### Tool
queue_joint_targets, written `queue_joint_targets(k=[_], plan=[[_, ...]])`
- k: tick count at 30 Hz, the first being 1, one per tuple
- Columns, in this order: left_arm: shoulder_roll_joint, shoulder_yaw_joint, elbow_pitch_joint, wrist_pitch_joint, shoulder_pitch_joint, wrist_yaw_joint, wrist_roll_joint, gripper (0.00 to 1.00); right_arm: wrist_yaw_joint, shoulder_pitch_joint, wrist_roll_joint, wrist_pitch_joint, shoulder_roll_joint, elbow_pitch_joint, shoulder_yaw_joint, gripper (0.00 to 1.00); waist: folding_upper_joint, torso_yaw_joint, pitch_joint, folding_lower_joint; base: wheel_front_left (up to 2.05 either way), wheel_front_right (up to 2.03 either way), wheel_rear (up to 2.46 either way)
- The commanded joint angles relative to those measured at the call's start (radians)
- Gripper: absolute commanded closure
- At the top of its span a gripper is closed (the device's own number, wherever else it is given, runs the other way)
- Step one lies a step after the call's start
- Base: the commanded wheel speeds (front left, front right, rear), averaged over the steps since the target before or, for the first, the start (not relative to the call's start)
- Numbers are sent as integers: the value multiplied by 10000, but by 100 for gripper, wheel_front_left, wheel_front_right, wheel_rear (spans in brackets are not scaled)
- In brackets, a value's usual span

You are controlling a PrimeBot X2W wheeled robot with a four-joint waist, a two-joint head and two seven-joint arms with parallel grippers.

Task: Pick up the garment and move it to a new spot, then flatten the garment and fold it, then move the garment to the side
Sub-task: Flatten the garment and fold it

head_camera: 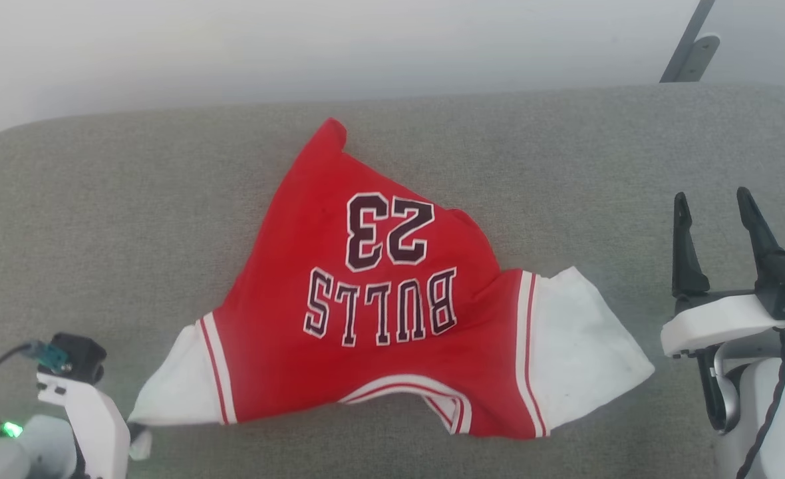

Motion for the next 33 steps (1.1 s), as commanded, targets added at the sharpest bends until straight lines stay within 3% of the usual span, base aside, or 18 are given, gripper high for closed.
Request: queue_joint_targets(k=[1,2,3,5,6,7,11,14,33], plan=[[-218,-56,264,-88,211,-34,-54,100,-18,54,-65,-52,12,46,18,0,-1,37,-48,0,0,0,0],[-336,-84,445,-126,297,-79,-116,87,-18,54,-65,-52,12,73,40,0,-1,46,-70,0,0,0,0],[-442,-124,641,-189,343,-156,-117,65,-18,50,-57,-52,12,106,62,0,-1,50,-94,0,0,0,0],[-711,-120,1045,-244,505,-247,-333,40,-18,41,-29,-52,12,165,128,0,-1,43,-141,0,0,0,0],[-830,-140,1197,-262,525,-299,-358,14,-18,38,-24,-52,12,199,166,0,-1,35,-164,0,0,0,0],[-933,-139,1343,-301,541,-343,-402,0,-18,35,-20,-52,14,223,204,0,-1,23,-189,0,0,0,0],[-1163,-53,1598,-418,570,-482,-543,0,-18,91,-19,-52,12,281,281,0,-1,-14,-291,0,0,0,0],[-1025,30,1436,-379,563,-517,-645,0,-18,171,-64,-52,12,296,318,0,-1,-38,-383,0,0,0,0],[819,996,-1205,250,123,432,-1711,0,-18,448,-152,-12,12,265,428,0,-1,-351,-884,0,0,0,0]])
